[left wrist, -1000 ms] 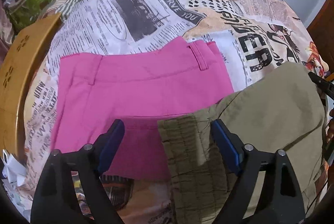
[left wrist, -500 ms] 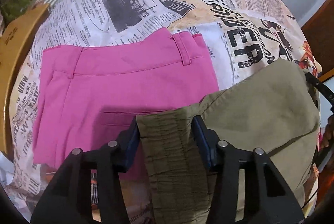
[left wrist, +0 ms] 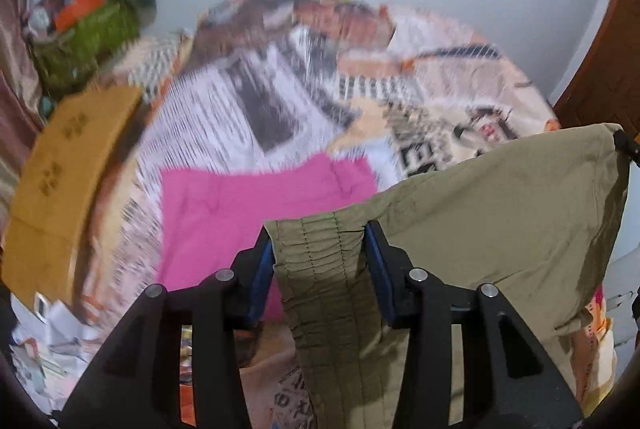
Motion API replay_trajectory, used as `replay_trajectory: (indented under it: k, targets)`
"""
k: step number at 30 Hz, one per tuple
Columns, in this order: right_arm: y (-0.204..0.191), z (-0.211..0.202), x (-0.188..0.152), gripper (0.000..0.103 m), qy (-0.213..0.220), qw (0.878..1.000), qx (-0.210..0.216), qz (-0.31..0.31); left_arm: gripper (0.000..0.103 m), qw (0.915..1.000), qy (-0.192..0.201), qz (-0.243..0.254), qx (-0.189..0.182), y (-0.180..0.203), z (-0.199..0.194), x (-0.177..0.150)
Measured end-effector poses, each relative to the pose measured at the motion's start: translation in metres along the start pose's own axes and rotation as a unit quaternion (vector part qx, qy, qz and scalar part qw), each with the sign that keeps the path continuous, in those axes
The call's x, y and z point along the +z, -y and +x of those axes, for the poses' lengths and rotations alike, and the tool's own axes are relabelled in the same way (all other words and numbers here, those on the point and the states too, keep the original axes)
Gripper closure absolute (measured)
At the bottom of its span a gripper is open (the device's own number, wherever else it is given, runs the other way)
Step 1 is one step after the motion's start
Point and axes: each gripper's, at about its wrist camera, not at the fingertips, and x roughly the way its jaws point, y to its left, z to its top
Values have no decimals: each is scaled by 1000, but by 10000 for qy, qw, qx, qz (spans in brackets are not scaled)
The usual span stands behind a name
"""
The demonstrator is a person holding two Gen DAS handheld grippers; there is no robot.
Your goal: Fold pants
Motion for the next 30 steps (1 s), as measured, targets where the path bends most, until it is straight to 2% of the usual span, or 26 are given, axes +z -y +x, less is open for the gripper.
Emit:
replay_trajectory:
  k: [3,8,11,13,17,22,25,27,29,30]
  targets:
    - [-6,-31,15,100,393,9992,-82,1,59,9997,235,36,-1,1,-29,9]
    - [-6,-72,26,100,662,9978,67,55,61,9993,292,226,-69,10,-52,4]
    - [-12,-81,17,100,496,9985,174,-129,60,9983,255,527,87,22,-55,-7]
    - [-15,-78,7,100,288,9990,233,-257,60,9968,188,703,322,27,-48,-13]
    - [-18,-61,-12,97,-88,9988,272,-400,60,9969,-54,636,461,17,-27,-18]
    - [-10,-24,-31,66,-585,9973,242,-365,61,9983,-378,318,310,-2,7,-22]
    - [-6,6,-38,56,-836,9959,231,-275,60,9975,-522,334,335,-10,29,-24]
    - [-5,26,-40,55,-1004,9944,208,-262,56,9972,-621,269,332,-16,41,-24]
    - [-3,45,-43,54,-1130,9931,166,-266,39,9971,-700,108,288,-25,55,-23]
    - [-1,56,-43,54,-1195,9924,134,-262,36,9971,-712,0,273,-30,63,-21]
